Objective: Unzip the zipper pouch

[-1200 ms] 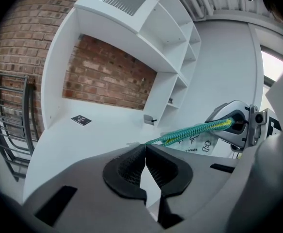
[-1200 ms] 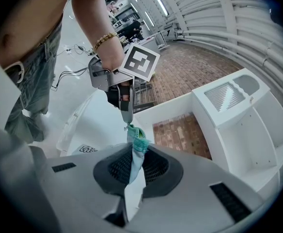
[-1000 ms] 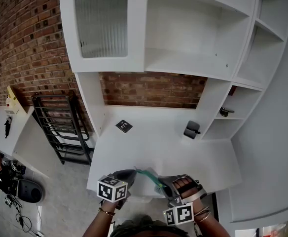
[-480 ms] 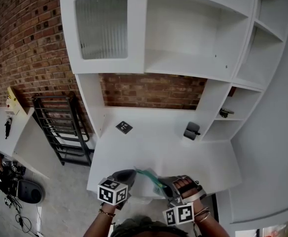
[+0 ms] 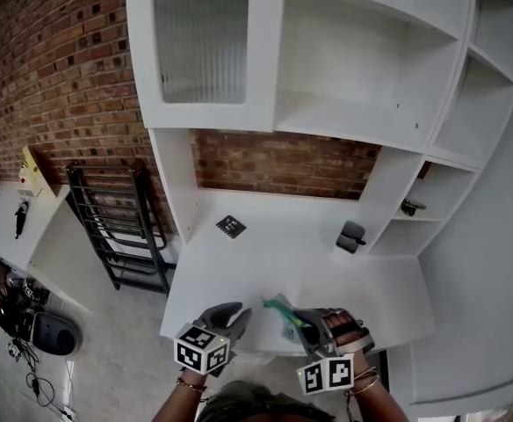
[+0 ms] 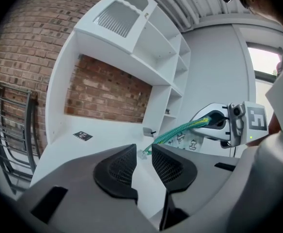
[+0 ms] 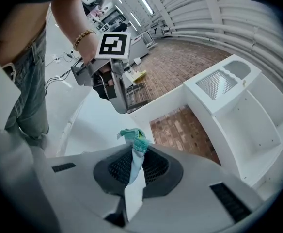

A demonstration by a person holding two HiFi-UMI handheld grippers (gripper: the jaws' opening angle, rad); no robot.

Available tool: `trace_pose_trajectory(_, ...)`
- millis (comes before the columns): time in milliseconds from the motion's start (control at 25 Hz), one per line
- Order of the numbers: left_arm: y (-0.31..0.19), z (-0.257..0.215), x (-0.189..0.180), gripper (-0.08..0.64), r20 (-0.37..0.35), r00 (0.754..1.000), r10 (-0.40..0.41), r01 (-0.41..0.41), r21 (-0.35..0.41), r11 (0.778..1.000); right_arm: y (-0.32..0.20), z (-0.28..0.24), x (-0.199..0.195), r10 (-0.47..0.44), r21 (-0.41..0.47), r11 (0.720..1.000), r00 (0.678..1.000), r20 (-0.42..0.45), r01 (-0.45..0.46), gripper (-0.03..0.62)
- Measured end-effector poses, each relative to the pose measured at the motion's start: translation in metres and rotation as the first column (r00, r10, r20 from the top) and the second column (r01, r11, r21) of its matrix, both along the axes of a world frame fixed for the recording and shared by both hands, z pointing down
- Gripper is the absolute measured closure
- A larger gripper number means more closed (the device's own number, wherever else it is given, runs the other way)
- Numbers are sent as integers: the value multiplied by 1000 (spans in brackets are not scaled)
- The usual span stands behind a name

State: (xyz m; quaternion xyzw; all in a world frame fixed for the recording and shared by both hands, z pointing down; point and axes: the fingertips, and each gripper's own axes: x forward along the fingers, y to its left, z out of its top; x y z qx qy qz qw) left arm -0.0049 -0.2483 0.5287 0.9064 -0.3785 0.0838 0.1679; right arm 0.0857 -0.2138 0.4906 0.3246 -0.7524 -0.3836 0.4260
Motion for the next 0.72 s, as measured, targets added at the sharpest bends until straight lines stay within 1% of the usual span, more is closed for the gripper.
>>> trace_pose_trajectory(160, 8, -22, 0, 483, -44, 998, 34, -29, 120, 992, -8, 1, -1, 16, -14, 1000, 999, 37, -16, 584)
trace_pose_trajectory(240, 11, -26, -2, 483, -50, 998, 43, -35, 150, 988, -14, 2, -1, 28, -16, 999, 999, 44, -28, 584)
trace_pose_trajectory(440, 6, -32, -9, 483, -63, 998, 23, -13, 155, 988, -37, -17, 0, 60, -4, 998, 993, 98, -60, 584)
trace_pose_trajectory(720, 9, -35, -20, 483, -75, 997, 6, 7, 164, 986, -80, -42, -8, 56, 62, 996, 995, 79, -61, 584)
